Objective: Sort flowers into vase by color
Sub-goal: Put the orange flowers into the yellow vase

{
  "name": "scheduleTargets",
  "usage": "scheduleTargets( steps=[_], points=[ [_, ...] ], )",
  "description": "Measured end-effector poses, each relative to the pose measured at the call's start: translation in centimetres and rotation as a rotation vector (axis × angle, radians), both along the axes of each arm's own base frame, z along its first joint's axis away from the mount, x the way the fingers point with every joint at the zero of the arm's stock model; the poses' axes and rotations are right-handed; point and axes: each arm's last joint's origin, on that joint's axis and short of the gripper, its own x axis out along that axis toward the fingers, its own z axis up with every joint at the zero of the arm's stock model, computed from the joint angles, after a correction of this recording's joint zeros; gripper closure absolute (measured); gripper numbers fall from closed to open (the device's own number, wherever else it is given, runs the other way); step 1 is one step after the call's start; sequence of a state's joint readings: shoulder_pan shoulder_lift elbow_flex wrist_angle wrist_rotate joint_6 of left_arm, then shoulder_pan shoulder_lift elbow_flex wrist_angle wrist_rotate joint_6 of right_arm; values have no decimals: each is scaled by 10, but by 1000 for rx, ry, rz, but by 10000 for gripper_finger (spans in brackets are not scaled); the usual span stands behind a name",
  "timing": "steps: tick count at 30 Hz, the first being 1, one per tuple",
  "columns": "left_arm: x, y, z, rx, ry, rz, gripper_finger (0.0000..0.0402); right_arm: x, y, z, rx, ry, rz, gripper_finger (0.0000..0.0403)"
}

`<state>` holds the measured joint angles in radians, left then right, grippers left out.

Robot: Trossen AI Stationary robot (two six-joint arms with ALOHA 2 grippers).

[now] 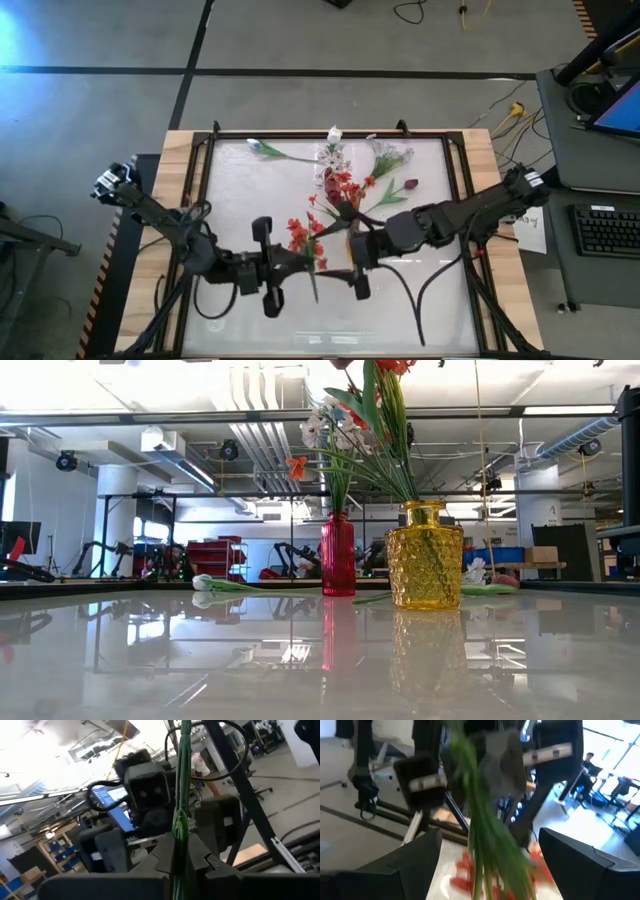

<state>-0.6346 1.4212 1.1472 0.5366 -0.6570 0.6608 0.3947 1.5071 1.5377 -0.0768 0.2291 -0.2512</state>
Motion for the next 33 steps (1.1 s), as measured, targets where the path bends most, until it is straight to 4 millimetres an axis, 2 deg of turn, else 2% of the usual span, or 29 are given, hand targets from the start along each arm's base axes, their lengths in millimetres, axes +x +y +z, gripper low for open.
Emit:
scheduleTargets(
  steps=[4,8,22,26,33],
  points=[
    [8,-8,0,9,5,0,401,6,6,-3,-12,-5,0,81],
    [11,-13,1,6,1,-2,401,8,7,-3,-12,-6,-8,113],
    [11,-13,5,-31,-18,-2,399,11,11,-7,-69,-5,22,354],
    [10,-12,6,-37,-25,-2,369,10,12,-7,-83,-8,27,386],
    [1,-14,13,-76,-37,-31,270,9,13,-3,-87,-17,28,376]
  ],
)
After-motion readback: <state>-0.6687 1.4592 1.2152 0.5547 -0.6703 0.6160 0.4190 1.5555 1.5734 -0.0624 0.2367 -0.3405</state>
